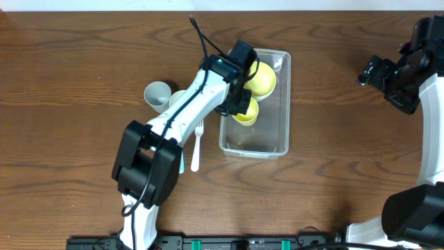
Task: Pack container
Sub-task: 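Carry the yellow cup into the container and release it, then move the left gripper to the grey cup and grasp it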
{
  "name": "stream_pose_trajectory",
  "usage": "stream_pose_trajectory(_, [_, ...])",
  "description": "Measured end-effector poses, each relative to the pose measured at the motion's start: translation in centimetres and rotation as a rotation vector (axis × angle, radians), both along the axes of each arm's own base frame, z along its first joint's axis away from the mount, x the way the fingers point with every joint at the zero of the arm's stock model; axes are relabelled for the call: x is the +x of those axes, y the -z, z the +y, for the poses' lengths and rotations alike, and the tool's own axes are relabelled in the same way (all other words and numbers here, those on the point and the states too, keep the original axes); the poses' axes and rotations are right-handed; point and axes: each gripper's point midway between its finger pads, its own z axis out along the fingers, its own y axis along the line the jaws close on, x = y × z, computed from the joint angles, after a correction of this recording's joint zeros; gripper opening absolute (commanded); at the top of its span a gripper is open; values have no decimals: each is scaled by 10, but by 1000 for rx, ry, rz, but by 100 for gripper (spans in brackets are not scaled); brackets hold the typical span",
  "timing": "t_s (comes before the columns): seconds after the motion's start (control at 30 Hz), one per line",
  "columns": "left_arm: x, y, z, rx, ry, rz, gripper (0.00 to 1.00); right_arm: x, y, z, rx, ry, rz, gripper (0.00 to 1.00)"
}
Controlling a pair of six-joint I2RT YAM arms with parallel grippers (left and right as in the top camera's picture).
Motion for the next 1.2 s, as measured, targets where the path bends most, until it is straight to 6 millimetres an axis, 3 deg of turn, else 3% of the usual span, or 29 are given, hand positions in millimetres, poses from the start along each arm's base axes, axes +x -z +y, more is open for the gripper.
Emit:
stream_pose_trajectory(0.13, [6,1,-4,-15,2,-21,17,0,0,0,0,0,0,99])
stream_pose_trajectory(0.17, [6,0,-4,-16,5,-24,30,0,0,0,0,0,0,99])
stream_pose_trajectory(0.3, [5,1,-4,-15,7,-18,67,0,0,0,0,0,0,99])
stream_pose_trajectory(0.47, [-5,-6,3,5,2,32,69,0,0,0,0,0,0,99])
stream_pose_trajectory(0.6, [5,-48,5,-17,-13,-3,69,0,0,0,0,0,0,99])
stream_pose_trajectory(0.73, [10,-126,14,-88,-33,-129,74,0,0,0,0,0,0,99])
stream_pose_trajectory(0.87, [-5,-193,54,-70,-85,-265,82,0,0,0,0,0,0,99])
stream_pose_trajectory(0.97, [-10,-209,96,4,-162,-296,83,0,0,0,0,0,0,99])
stream_pose_trajectory(1.07, [4,-195,140,76,-269,-275,82,0,0,0,0,0,0,99])
stream_pose_trajectory(1.2, [24,-136,192,148,-400,-157,82,0,0,0,0,0,0,99])
